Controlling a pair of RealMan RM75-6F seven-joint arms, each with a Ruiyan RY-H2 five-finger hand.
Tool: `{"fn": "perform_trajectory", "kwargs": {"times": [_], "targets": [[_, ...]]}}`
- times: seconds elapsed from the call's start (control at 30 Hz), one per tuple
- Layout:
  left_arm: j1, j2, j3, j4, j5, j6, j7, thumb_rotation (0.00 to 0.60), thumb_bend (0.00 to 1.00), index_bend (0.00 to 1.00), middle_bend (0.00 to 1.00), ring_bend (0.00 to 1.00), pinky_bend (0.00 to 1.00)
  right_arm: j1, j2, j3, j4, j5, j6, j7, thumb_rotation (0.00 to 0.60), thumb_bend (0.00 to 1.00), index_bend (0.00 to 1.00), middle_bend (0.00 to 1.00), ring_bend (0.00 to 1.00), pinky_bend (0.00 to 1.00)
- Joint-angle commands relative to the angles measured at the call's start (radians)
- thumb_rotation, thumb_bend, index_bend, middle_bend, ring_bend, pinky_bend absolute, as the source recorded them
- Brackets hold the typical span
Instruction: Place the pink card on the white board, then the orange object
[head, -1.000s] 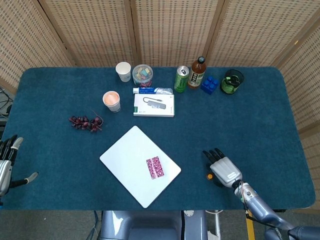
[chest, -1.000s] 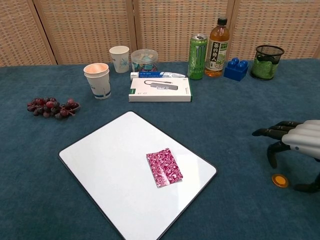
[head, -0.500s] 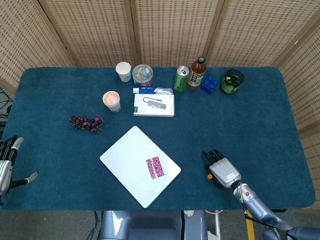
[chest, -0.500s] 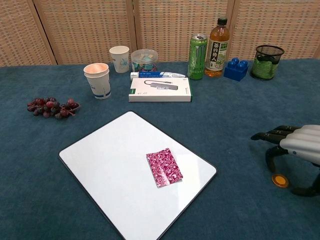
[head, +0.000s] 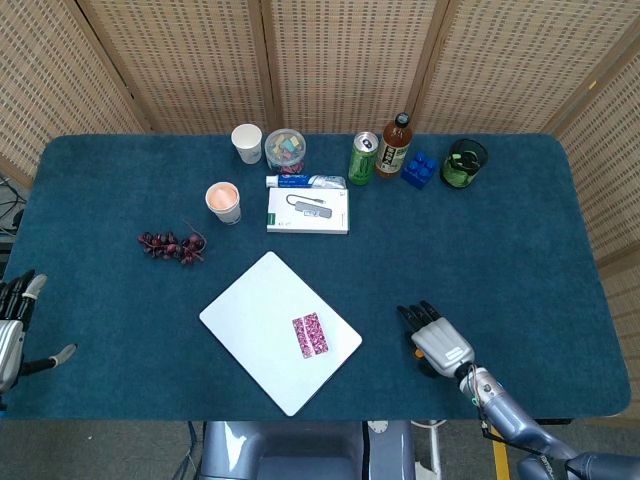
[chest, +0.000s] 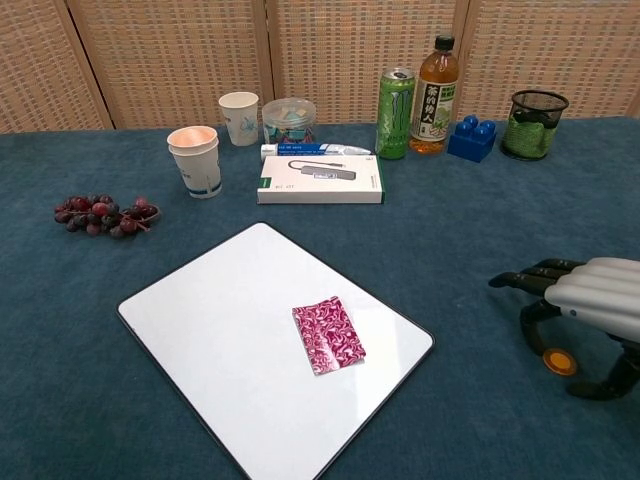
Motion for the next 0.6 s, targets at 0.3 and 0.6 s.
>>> {"fn": "perform_trajectory", "kwargs": {"times": [0.3, 0.6], "targets": [[0.001, 0.004, 0.0, 0.0, 0.001, 0.001, -0.008, 0.506, 0.0, 0.0, 0.0, 0.0, 0.0, -0.01, 0.006, 0.017, 0.002, 0.011, -0.011, -0.019, 0.6, 0.39, 0.5, 0.0, 0.0, 0.0], [0.001, 0.002, 0.0, 0.0, 0.001, 0.002, -0.004, 0.508, 0.0, 0.0, 0.0, 0.0, 0.0, -0.01, 0.018, 0.032, -0.021, -0.004, -0.013, -0.016, 0.6, 0.4, 0.51, 0.0, 0.0, 0.0]]}}
